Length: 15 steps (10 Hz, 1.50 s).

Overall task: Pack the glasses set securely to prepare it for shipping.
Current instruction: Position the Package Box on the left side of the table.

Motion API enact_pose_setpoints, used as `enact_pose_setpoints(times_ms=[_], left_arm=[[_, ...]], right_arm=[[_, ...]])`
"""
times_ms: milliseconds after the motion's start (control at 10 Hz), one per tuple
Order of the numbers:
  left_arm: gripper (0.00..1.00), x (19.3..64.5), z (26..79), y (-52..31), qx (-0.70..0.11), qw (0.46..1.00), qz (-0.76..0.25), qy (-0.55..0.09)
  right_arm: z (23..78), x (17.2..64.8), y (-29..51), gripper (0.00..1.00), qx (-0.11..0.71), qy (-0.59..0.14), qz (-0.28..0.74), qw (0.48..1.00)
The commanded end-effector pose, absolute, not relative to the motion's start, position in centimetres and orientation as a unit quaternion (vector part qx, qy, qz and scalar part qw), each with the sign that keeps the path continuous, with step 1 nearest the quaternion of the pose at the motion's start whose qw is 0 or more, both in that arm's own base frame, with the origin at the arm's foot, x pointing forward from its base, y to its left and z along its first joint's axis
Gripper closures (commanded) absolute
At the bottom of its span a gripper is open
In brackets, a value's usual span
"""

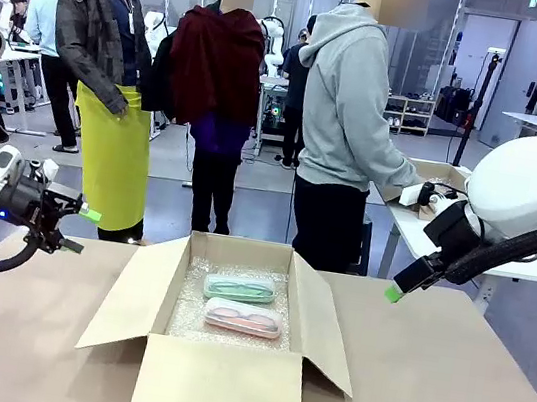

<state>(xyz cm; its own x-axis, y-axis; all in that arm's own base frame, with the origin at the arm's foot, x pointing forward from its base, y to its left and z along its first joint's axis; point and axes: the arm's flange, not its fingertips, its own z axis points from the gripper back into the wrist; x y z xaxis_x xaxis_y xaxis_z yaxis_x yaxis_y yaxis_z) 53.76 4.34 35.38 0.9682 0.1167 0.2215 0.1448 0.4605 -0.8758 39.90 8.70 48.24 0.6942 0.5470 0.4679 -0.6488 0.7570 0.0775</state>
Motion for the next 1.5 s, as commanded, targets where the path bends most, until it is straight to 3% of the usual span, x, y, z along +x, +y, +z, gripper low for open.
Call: enact_pose_setpoints(times_ms=[0, 600, 1300, 1400], left_arm=[[0.0, 56.1, 33.5, 4.3, -0.551, 0.827, 0.0, -0.114], [0.0, 58.1, 27.3, 2.1, -0.582, 0.809, 0.037, -0.078], [0.0, 56.0, 24.5, -1.1, -0.627, 0.777, 0.006, -0.064], [0.05, 55.8, 24.6, -1.2, -0.635, 0.77, -0.001, -0.065]], right_arm=[[48.5, 39.9, 8.9, 0.0, 0.12, -0.208, 0.322, 0.916], [48.5, 39.9, 8.9, 0.0, 0.12, -0.208, 0.322, 0.916], [48.5, 39.9, 8.9, 0.0, 0.12, -0.208, 0.322, 0.916], [48.5, 39.9, 8.9, 0.0, 0.12, -0.208, 0.322, 0.916]])
